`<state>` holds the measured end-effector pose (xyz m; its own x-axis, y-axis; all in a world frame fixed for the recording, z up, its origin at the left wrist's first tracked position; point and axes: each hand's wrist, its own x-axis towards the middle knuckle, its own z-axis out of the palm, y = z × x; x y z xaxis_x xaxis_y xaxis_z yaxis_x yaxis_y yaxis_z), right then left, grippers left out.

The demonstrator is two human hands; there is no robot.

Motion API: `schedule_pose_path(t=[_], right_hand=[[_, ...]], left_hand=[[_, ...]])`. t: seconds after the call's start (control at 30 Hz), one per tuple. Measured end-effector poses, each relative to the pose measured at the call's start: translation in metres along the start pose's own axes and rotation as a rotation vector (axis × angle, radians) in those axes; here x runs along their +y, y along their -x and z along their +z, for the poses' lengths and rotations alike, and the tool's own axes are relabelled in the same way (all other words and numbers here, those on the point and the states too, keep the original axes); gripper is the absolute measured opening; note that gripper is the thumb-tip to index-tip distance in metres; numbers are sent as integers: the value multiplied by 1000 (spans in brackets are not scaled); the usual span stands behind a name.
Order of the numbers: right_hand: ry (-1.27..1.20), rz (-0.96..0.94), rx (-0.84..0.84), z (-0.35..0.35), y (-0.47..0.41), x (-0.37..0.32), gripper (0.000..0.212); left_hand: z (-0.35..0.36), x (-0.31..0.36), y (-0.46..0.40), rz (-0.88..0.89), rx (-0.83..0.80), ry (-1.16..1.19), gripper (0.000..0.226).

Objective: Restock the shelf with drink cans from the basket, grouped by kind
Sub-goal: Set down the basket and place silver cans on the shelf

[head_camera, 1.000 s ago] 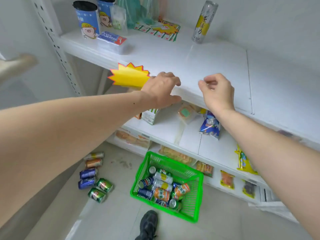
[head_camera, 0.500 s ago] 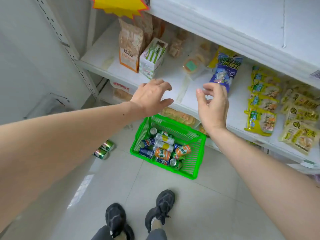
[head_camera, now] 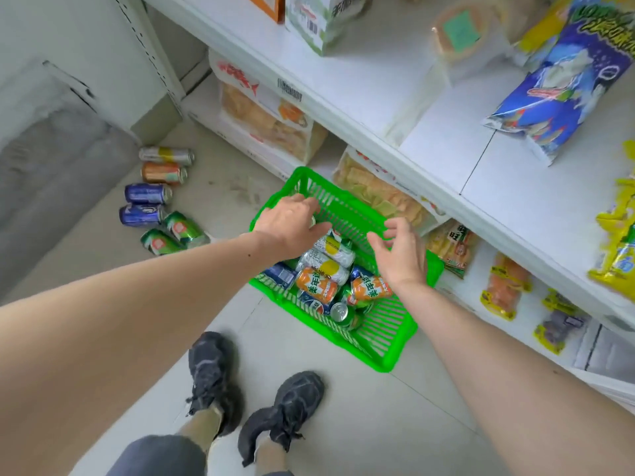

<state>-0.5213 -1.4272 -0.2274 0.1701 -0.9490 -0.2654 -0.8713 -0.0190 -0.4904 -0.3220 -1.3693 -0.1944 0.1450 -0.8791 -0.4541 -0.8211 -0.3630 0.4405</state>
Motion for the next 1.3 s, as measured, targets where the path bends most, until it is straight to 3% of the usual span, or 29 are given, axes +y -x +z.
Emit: schedule_pose_path(t=[0.27,0.43,0.57,0.73,0.97,1.07,1.1,1.2,1.3], right_hand=[[190,99,-304,119,-65,75,59],[115,295,-441,188,-97,122,73],[66,396,-440,220,-115,148,72],[-71,434,-393,229,-121,161,50],[-305,568,-409,232,-124,160,71],[-385,573,-409,226,-124,160,42],[-390,564,-418,222,-123,160,43],[-417,548,-448,207,-113,153,78],[-498,522,-536,183,-98,139,75]], left_hand=[[126,-65,-80,-104,-107,63,44],[187,-79,-129,-163,-209,133,55],[218,-83,-154,-243,-278,255,63],[235,-81,-171,-244,-313,322,60],[231,-82,-179,-265,-305,362,53],[229,-84,-177,-260,-265,415,56],[226,-83,-174,-249,-252,426,58],[212,-80,-165,-220,-205,439,59],[187,-72,-148,-217,-152,463,51]])
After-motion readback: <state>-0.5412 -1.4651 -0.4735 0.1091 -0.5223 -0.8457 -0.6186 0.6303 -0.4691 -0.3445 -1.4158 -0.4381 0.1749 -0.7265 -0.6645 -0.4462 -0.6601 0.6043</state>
